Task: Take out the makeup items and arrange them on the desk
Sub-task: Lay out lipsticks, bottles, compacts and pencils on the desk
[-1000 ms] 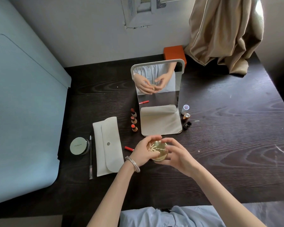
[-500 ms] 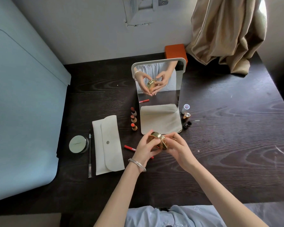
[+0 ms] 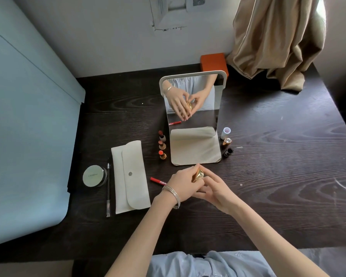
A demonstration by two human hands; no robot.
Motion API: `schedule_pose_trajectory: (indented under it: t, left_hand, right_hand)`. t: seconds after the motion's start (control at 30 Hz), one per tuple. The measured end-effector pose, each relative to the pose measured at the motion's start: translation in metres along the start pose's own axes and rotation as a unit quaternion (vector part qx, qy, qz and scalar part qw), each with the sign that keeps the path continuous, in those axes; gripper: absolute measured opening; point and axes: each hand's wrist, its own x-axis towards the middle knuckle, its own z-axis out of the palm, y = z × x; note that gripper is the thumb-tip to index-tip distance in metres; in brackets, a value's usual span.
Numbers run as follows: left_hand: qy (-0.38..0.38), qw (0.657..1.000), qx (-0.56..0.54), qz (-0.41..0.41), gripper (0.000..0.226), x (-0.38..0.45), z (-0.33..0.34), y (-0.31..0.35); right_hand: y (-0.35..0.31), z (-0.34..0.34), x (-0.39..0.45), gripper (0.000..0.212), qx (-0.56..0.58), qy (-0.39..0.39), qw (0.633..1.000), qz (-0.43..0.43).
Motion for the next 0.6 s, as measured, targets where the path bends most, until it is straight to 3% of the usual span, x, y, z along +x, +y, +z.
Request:
schedule_pose_trajectory:
  t: [0.13, 0.27, 0.43, 0.6]
  left_hand:
    - [-0.049, 0.996, 0.069, -0.002, 0.043, 0.004, 0.007, 0.005]
    - [-0.089, 0.988, 0.128, -0.014, 0.060, 0.010, 0.019, 0.009]
    - [-0.083, 0.983, 0.162, -0.006, 0.063, 0.017, 0.026, 0.008]
    - [-0.039, 0.979, 0.201, 0.005, 0.052, 0.020, 0.016, 0.012]
  right_hand:
    - [0.005, 0.003, 0.001, 0.025, -0.004, -0.009, 1.000, -0.001]
    - [0.008, 0.003, 0.002, 0.028, -0.029, 0.029, 0.999, -0.002]
    - [0.005, 0.003, 0.004, 0.027, -0.077, 0.031, 0.997, -0.004]
    - [-0.003, 0.009, 0.009, 0.023, -0.088, 0.006, 0.996, -0.020]
